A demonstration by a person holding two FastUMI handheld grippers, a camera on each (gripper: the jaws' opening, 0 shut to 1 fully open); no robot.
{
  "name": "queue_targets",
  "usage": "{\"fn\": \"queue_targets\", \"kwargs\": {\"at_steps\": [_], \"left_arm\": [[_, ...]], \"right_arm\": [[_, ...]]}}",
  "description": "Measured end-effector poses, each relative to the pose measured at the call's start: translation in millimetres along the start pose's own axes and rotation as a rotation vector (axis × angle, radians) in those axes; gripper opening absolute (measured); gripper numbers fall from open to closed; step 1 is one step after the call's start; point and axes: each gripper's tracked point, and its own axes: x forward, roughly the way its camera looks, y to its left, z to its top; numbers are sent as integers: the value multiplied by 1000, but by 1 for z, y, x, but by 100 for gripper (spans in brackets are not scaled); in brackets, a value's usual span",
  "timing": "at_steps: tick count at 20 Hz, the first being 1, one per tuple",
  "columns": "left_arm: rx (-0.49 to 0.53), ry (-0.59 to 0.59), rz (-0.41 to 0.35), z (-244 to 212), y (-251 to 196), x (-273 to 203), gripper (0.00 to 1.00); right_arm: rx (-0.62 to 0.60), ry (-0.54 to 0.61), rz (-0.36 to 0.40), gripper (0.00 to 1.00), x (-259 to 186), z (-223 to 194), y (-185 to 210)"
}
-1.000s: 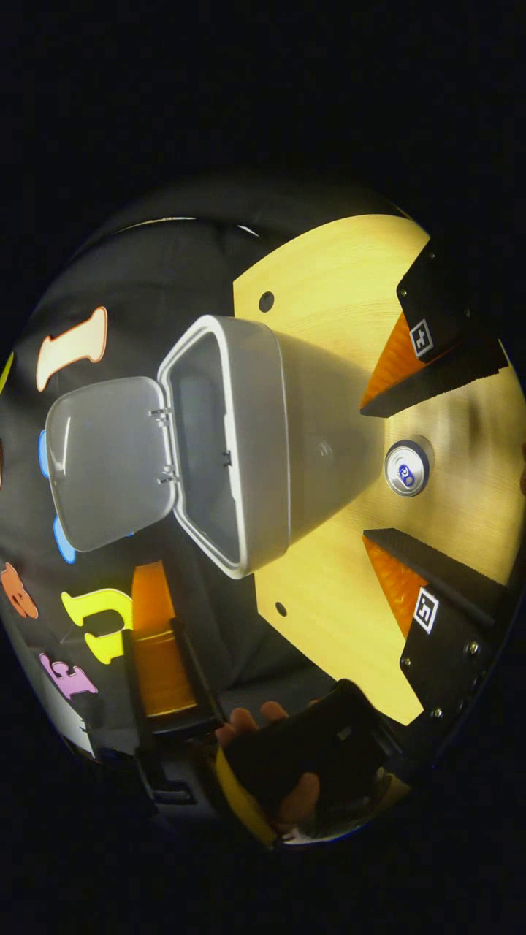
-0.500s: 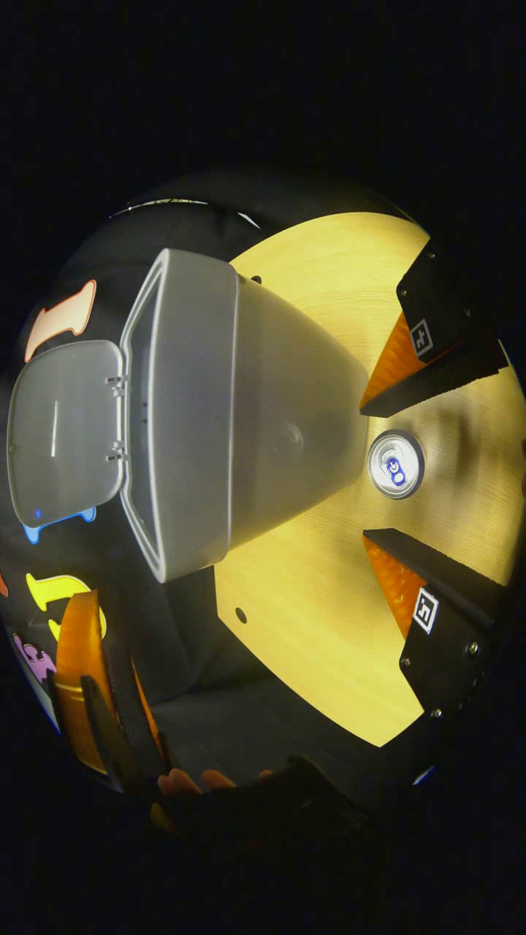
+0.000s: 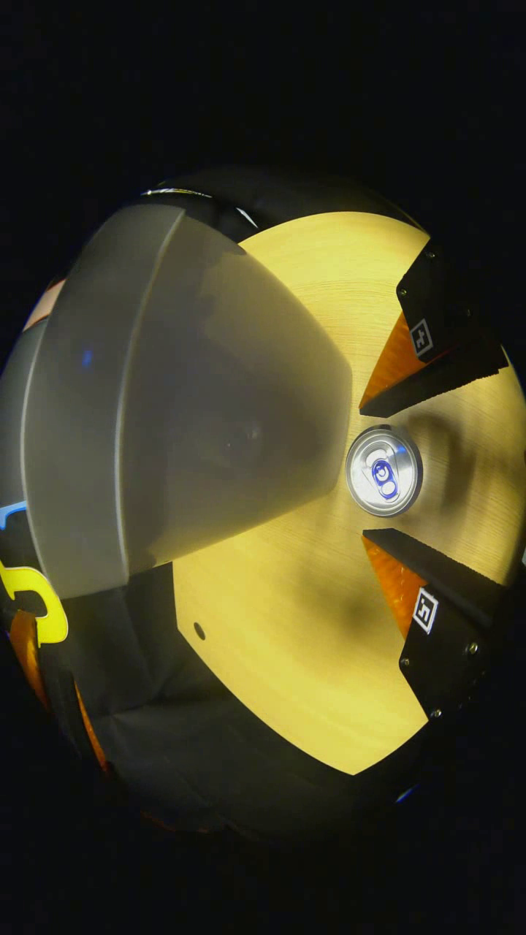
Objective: Press the lid of the desktop garbage bin to open it, pick up the crumpled paper on the desktop and throw it into the bin, then pick up the pop can on the desktop and drop it into the bin, and finally close the garbage bin lid.
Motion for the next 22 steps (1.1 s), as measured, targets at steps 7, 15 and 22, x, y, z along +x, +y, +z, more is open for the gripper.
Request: {"fn": "queue_targets", "kwargs": {"at_steps": [7,15,22], "left_arm": [[-17,13,15,-6,7,-2,98],[-34,20,10,-9,1,-5,94],[-23,17,-9,-7,-7,-7,95]], "right_arm": [[-35,32,-24,85,7,-8,-6],[-14,-34,17,85,-18,12,4],[-4,-142,87,85,-51,46,26]]}}
